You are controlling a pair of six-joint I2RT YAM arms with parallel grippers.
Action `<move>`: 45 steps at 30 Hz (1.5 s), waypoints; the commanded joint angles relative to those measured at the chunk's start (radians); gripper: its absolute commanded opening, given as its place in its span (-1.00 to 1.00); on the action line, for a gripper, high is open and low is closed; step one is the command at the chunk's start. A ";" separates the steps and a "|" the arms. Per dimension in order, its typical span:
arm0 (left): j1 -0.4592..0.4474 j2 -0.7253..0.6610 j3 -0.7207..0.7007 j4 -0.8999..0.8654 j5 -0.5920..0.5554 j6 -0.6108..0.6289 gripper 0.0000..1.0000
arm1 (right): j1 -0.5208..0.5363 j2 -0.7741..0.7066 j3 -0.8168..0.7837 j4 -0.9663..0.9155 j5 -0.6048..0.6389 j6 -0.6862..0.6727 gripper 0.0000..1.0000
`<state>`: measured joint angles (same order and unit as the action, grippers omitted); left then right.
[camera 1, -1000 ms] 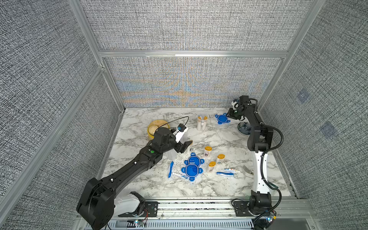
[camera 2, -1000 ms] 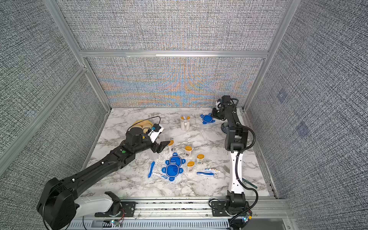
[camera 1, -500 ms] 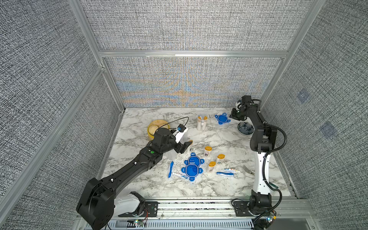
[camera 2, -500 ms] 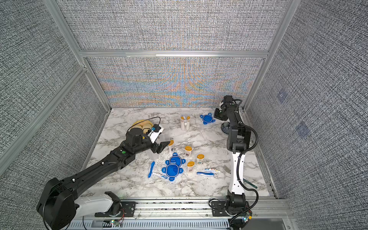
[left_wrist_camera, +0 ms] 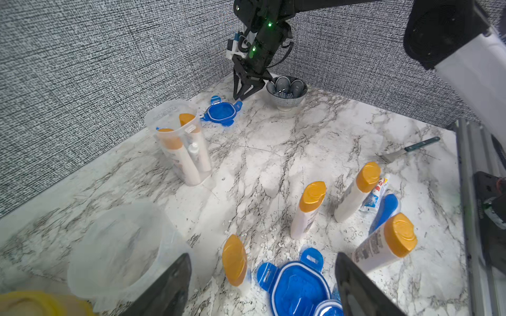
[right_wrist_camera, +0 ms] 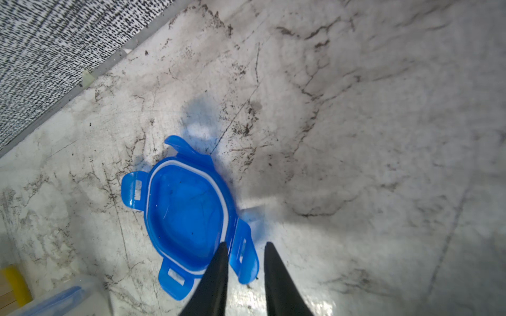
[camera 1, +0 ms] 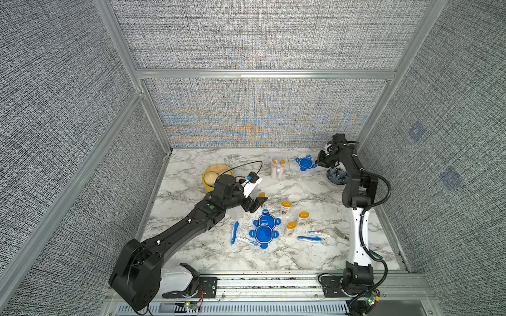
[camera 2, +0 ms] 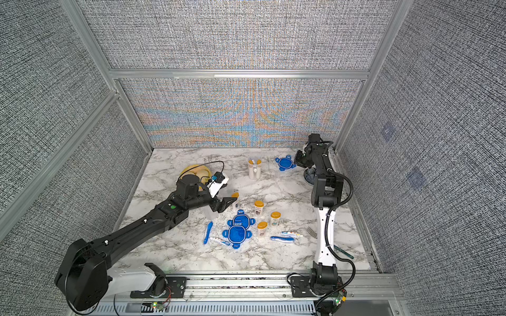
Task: Pack away toiletry kits
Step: Pick up the lid from the center of the board, then close the lid on the container.
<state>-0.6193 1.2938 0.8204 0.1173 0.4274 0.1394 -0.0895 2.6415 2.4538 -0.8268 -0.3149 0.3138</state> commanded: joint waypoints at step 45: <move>0.002 0.125 0.234 0.147 -0.291 0.289 0.99 | 0.253 -0.976 -0.904 0.656 -0.169 -0.478 -1.00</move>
<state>-0.6189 1.3922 1.0164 0.2375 0.1822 0.3725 0.1452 1.7184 1.5867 -0.2771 -0.4606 -0.0570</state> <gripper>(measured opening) 0.994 0.057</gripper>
